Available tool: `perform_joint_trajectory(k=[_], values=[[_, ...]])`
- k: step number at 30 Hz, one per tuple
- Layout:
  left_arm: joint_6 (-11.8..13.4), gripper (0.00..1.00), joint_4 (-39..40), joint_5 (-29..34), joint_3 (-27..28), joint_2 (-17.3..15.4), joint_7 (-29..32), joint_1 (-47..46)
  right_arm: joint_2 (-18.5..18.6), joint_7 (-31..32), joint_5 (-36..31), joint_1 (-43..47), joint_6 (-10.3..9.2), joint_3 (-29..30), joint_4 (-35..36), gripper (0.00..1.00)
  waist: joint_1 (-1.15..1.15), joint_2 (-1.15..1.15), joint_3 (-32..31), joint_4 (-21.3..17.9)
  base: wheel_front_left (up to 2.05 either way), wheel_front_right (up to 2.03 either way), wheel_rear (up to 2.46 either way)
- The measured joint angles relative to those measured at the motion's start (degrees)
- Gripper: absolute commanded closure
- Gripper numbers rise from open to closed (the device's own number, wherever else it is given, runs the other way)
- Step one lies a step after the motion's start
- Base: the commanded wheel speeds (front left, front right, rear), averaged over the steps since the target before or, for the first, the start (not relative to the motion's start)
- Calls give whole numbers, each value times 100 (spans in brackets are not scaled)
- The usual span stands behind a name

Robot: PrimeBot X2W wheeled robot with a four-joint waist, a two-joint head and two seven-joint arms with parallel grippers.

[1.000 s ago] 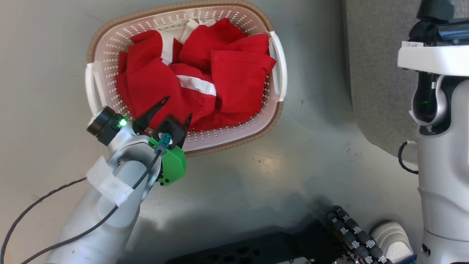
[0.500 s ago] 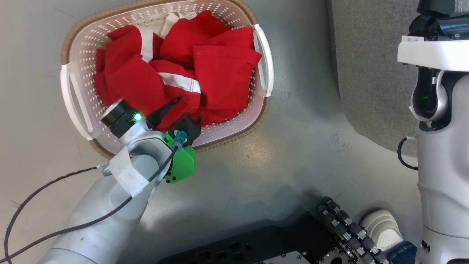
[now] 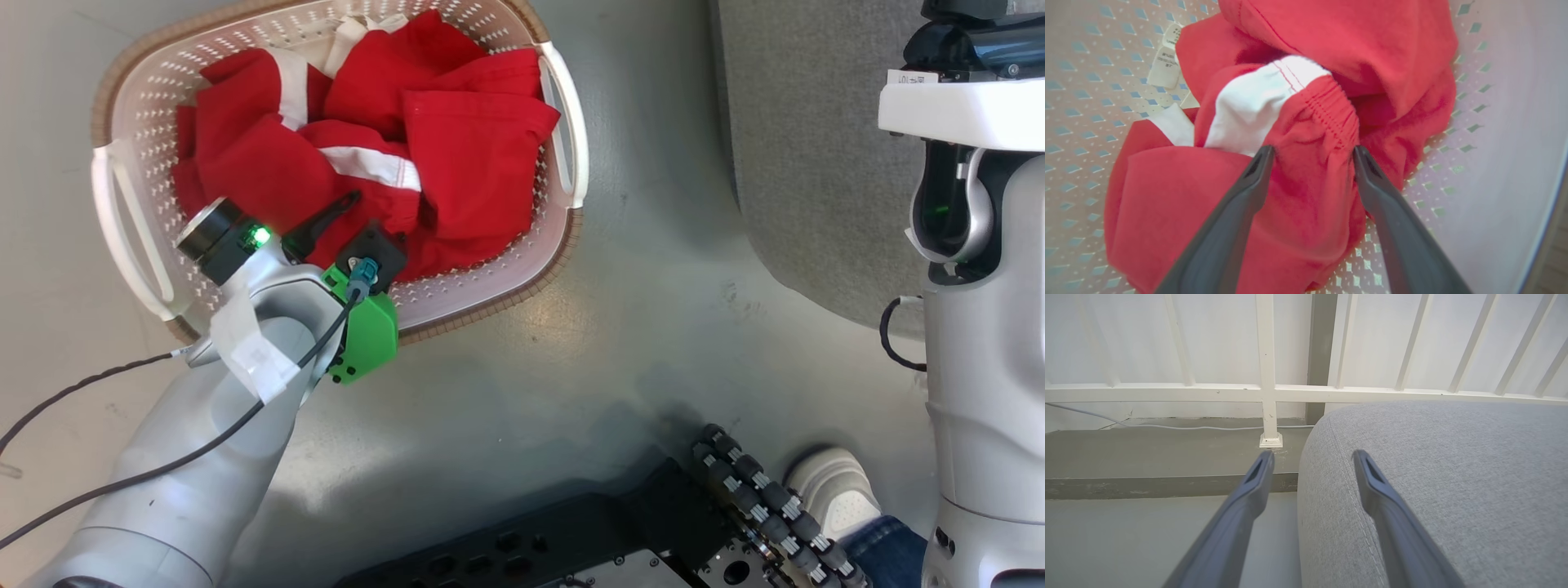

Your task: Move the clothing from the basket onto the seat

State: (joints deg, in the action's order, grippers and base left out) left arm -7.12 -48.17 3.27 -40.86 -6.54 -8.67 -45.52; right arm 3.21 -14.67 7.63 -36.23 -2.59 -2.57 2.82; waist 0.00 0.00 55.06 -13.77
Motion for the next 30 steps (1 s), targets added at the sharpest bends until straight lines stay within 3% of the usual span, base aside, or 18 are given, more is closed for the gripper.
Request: perform_joint_trajectory(k=[1, 2, 4, 5, 6, 19, 30], values=[[0, 0, -41, -8, -21, 4, 7, -15, -1, 0, 0, 0, -3, 1, 0, 0, 0, 0, 14, -16, 0, 0, 0], [0, 24, -103, -9, -46, 11, 8, -26, -1, 0, 0, 0, -4, 2, 0, 0, 0, 0, 24, -30, 0, 0, 0], [0, 60, -159, -68, -99, 19, 8, -27, -1, 0, 0, 0, -7, 4, -1, 0, 0, 0, 36, -48, 0, 0, 0], [0, 88, -172, -119, -126, 21, 8, -30, -1, 0, 0, 0, -10, 5, -1, 0, 0, 0, 39, -54, 0, 0, 0], [0, 100, -191, -146, -146, 25, 8, -34, -1, 0, 0, 0, -10, 5, -1, 0, 0, 0, 41, -57, 0, 0, 0], [0, 100, -291, -511, -27, 154, -357, -151, -2, 0, 1, -1, -54, 10, -96, 0, 0, 0, -161, 77, 0, 0, 0], [0, 100, -29, -679, 168, 244, -528, -174, -1, 0, -70, 43, -40, 35, -446, 0, 0, 0, -692, 312, 0, 0, 0]])
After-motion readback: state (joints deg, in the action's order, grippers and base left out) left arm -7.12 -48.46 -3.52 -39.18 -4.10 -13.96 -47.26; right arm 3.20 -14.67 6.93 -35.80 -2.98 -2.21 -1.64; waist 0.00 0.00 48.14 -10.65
